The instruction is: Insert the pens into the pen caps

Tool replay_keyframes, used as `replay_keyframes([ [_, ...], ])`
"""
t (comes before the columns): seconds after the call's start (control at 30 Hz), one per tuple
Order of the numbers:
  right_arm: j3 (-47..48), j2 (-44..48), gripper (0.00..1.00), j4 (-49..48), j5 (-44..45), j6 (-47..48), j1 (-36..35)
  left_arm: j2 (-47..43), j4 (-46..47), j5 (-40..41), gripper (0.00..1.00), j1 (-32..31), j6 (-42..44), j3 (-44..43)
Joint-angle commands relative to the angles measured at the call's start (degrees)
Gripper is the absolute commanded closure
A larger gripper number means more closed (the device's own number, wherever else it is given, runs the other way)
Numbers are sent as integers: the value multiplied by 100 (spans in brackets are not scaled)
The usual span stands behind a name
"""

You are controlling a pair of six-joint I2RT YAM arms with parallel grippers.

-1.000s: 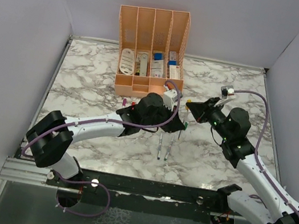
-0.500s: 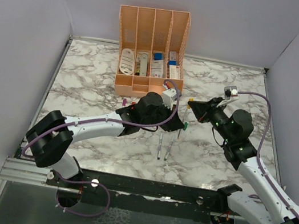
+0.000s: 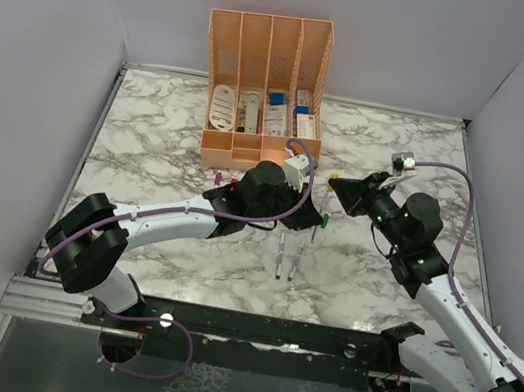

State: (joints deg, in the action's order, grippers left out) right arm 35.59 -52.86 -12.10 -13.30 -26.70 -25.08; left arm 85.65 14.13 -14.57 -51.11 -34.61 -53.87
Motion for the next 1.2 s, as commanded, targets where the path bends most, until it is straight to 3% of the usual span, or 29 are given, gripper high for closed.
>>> replay_keyframes([
  [0.0,-85,-28,99,-264,47,72,-31,-23,221,-15,100,16,-37,5],
  [1.17,-179,-74,99,-305,-105,165,-32,106,273,-89,100,53,-68,-129],
])
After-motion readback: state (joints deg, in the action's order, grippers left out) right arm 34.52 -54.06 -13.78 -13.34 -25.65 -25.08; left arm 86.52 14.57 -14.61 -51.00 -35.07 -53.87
